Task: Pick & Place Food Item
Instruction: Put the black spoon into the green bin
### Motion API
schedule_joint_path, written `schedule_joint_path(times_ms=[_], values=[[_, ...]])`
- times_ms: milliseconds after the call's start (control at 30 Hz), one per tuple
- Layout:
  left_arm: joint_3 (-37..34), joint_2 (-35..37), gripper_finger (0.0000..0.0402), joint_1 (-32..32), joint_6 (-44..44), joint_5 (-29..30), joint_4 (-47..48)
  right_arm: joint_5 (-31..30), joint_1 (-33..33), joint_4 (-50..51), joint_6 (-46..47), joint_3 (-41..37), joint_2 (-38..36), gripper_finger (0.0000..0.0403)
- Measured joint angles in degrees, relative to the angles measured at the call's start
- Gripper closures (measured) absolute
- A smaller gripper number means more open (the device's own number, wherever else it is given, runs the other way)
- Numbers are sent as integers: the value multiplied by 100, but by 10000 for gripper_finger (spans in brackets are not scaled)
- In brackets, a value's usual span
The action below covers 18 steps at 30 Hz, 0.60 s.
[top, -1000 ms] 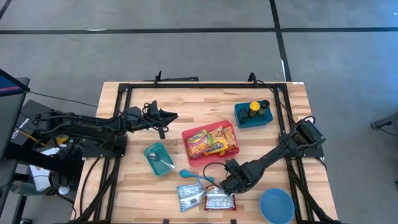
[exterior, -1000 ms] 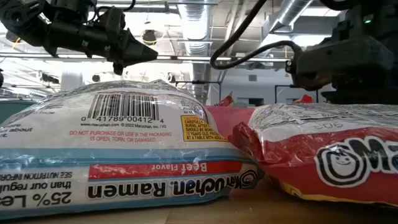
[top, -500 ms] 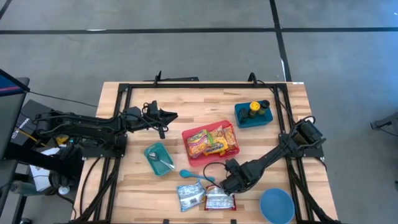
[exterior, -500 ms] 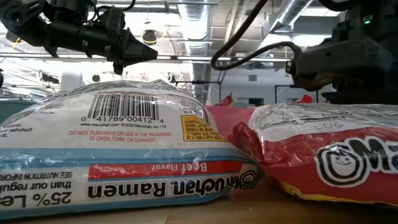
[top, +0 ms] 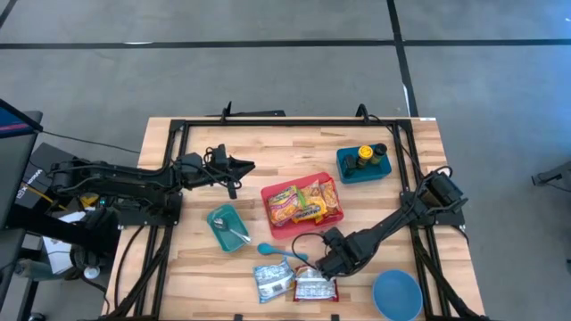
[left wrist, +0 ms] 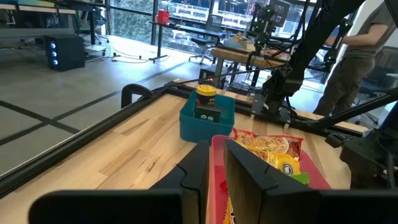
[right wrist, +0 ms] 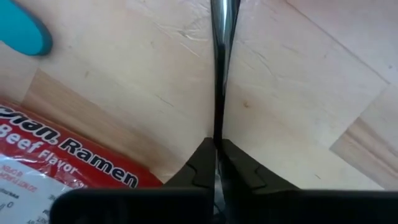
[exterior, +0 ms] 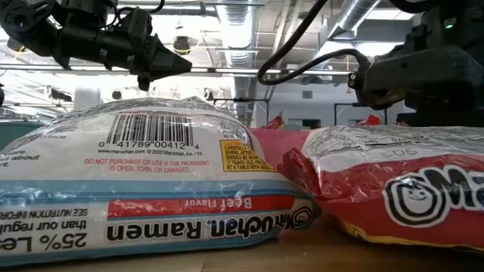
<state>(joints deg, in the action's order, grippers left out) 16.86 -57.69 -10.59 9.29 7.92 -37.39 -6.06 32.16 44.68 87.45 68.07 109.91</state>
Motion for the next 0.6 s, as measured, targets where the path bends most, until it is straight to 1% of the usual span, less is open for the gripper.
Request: schedule_joint_path(times_ms=[233,367,600], values=[[0,0,357,2,1,-22,0,-3,4,18,-105,2,-2,391],[0,0,357,0,1,-20,2,-74,43,137,-120,7,-2,398],[-2,0,357,0,-1,-17,2,-151,70,171,-354,13,0,400]])
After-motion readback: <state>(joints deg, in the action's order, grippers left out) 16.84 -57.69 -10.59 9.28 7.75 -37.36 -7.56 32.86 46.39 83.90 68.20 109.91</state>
